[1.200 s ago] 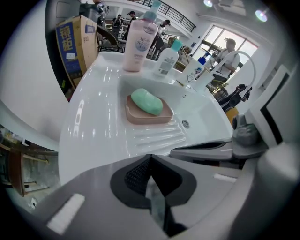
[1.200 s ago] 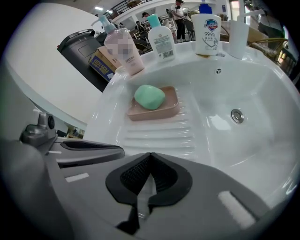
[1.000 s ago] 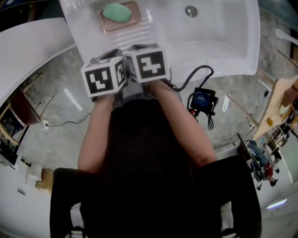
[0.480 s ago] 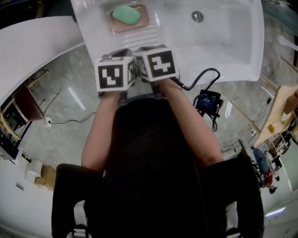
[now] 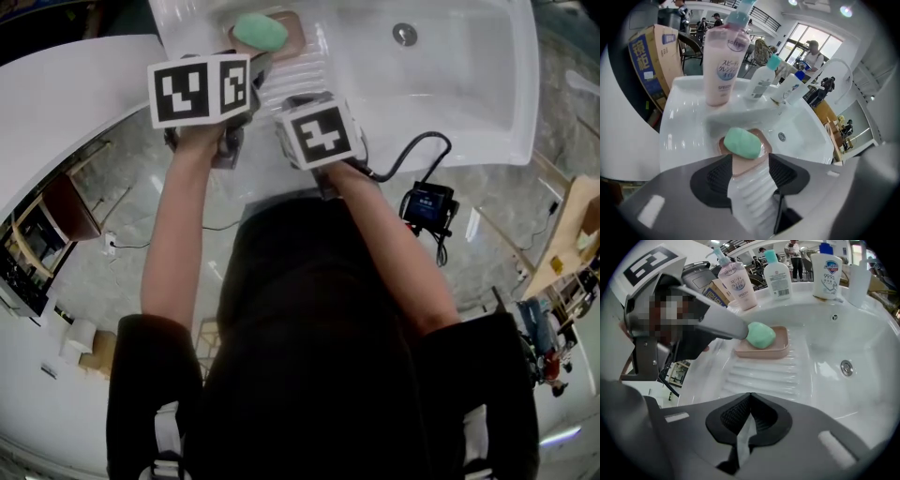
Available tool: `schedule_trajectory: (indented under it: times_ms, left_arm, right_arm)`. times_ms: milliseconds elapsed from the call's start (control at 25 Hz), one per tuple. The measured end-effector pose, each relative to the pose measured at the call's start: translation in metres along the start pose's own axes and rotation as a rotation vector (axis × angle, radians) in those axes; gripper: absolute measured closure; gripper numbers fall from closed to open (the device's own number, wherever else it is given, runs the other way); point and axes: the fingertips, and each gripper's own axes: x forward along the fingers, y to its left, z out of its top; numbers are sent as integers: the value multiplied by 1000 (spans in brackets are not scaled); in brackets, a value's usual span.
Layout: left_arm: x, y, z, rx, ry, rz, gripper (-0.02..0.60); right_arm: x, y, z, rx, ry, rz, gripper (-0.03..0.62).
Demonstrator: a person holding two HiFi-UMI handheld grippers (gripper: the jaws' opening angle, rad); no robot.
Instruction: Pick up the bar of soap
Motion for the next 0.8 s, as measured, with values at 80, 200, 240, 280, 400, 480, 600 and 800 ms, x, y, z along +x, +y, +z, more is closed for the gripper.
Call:
schedule_trajectory:
  times_ms: [80, 200, 240, 280, 400, 480, 600, 800]
  left_arm:
    - [5, -2, 13, 25, -17, 4, 294]
    - [18, -4, 25, 98, -23, 29, 248]
    - [23, -3, 27, 128, -20, 46, 226]
    - [27, -2, 28, 160, -13, 63, 207]
    - [37, 3, 29, 238, 14, 92, 170]
    - [39, 5, 32, 266, 7, 102, 163]
    - [44, 11, 35, 289, 1, 118, 160]
    - [52, 13, 26, 302, 42, 121, 151]
  right_arm:
    - [1, 1, 1, 3, -2, 10, 579]
    - [4, 1, 1, 14, -2, 25, 579]
    - [5, 1, 1, 20, 2, 32, 579]
    - [6, 2, 0, 25, 5, 39, 579]
    - [6, 3, 2, 33, 7, 48, 579]
    - [6, 4, 3, 36, 9, 51, 579]
    - [5, 6, 2, 41, 15, 61, 579]
    - [6, 6, -1, 50, 18, 75, 579]
